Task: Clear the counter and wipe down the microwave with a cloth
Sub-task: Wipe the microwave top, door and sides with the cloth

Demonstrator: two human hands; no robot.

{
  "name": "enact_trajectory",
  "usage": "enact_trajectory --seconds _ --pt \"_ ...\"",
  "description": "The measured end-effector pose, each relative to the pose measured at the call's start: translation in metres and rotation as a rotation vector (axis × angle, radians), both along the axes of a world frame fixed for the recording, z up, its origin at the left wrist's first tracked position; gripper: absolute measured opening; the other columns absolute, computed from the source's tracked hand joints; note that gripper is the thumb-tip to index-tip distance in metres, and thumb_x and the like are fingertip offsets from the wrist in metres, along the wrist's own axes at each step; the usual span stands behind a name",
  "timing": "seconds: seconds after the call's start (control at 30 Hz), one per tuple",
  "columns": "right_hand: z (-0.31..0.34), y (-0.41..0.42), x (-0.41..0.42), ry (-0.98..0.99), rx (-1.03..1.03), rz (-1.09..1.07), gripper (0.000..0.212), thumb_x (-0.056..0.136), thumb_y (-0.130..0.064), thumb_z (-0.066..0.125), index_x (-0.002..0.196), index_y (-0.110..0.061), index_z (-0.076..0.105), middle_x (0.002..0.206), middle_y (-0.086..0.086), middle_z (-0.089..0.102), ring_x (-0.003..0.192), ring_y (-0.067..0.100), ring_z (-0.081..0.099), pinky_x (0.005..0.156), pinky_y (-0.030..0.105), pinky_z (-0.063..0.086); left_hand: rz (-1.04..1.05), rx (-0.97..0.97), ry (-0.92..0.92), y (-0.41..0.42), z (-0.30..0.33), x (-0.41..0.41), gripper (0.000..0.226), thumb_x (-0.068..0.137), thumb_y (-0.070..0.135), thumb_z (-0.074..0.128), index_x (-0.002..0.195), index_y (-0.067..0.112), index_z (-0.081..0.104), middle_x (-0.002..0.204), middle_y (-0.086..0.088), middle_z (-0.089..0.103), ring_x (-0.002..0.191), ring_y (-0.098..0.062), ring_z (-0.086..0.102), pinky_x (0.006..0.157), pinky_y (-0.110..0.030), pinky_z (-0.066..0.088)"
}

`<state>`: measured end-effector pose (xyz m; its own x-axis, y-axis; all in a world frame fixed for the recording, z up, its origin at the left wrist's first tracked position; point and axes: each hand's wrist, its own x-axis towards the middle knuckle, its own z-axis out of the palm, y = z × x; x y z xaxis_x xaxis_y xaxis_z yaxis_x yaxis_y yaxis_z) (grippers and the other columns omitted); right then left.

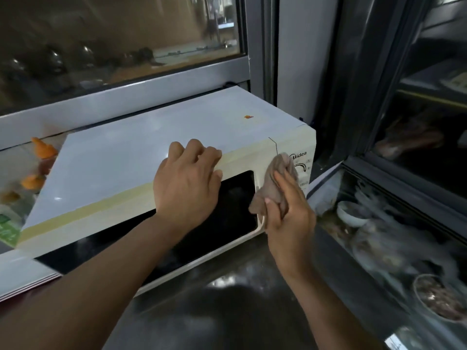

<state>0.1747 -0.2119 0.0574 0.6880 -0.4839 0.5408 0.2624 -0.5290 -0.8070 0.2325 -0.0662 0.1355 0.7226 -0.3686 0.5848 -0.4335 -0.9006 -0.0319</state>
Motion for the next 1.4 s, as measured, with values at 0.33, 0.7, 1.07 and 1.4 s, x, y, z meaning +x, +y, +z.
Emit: enact_trajectory --seconds 0.33,0.7,1.07,1.4 --pt "-0.011 0.017 0.040 -0.150 0.002 -0.141 0.034 0.075 -0.003 0.071 0.107 -0.002 0.058 0.118 0.014 0.042 0.117 0.027 0.044 0.106 0.029 0.038 0.000 -0.013 -0.076 0.000 -0.006 0.003 0.022 0.086 0.024 0.055 0.105 0.017 0.063 0.094 -0.002 0.057 0.086 -0.028 0.047 0.056 -0.028 0.027" --pt "-0.068 0.026 0.022 -0.048 0.130 -0.120 0.030 0.083 0.003 0.064 0.105 0.014 0.047 0.123 0.028 0.039 0.121 0.038 0.045 0.098 0.050 0.045 -0.016 -0.020 -0.101 -0.001 -0.008 0.001 0.021 0.087 0.024 0.053 0.104 0.016 0.063 0.093 -0.003 0.058 0.085 -0.029 0.047 0.055 -0.027 0.025" --pt "-0.040 0.025 0.041 -0.143 -0.040 -0.217 0.028 0.083 -0.003 0.065 0.106 0.010 0.056 0.117 0.028 0.043 0.114 0.035 0.048 0.096 0.044 0.049 0.000 -0.028 -0.141 -0.001 -0.010 0.001 0.022 0.087 0.024 0.051 0.103 0.015 0.063 0.093 -0.004 0.058 0.085 -0.030 0.047 0.057 -0.029 0.025" --pt "-0.125 0.026 0.026 0.240 0.190 -0.052 0.031 0.090 -0.007 0.056 0.112 0.007 0.041 0.131 0.020 0.031 0.114 0.027 0.049 0.090 0.043 0.052 -0.003 -0.023 -0.188 -0.003 -0.012 0.003 0.020 0.087 0.023 0.050 0.101 0.015 0.063 0.090 -0.004 0.057 0.083 -0.030 0.046 0.055 -0.026 0.022"
